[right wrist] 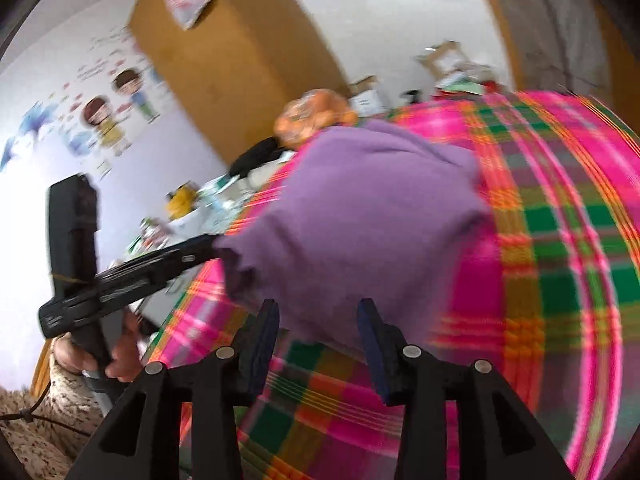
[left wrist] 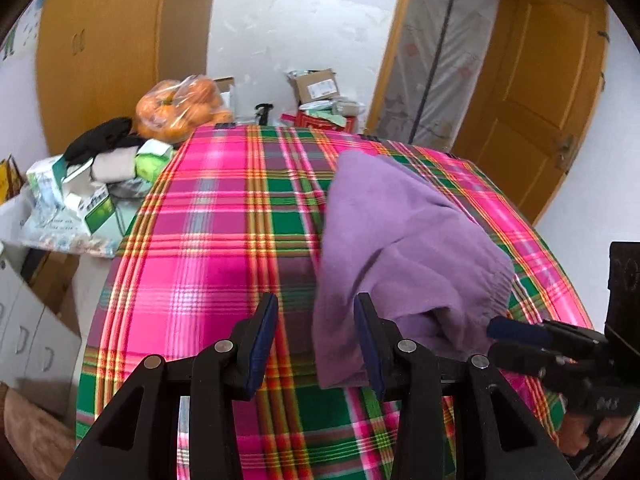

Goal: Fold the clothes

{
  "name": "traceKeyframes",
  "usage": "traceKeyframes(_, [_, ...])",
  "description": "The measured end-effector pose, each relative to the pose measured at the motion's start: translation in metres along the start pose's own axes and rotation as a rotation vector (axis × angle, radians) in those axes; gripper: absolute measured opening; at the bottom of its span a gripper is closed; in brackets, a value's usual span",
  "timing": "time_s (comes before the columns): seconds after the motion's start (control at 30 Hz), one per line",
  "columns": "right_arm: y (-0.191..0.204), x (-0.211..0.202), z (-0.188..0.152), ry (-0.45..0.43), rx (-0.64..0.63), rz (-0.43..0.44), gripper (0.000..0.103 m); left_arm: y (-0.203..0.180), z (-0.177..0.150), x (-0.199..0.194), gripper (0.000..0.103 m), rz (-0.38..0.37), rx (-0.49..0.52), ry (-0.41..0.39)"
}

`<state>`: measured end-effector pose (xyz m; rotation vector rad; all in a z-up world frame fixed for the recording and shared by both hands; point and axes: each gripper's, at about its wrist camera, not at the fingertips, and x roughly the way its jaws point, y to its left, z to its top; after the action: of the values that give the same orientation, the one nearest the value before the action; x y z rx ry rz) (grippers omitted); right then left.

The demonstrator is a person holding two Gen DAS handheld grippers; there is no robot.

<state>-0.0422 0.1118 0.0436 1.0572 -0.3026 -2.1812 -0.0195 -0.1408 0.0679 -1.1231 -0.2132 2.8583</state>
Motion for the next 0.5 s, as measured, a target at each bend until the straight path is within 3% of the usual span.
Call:
traceKeyframes(0.13, [-0.023,-0.001,-0.004,-0.003,0.074,-0.038,0.042,-0.020,0.001,0.002,0.041,-0.021,0.071,-0.001])
traceKeyframes(0.5, [-0.025,0.024,0.025,-0.025,0.136,0.068,0.043,-0.035,-0.001,0.022,0.041,0.040,0.140,0.037])
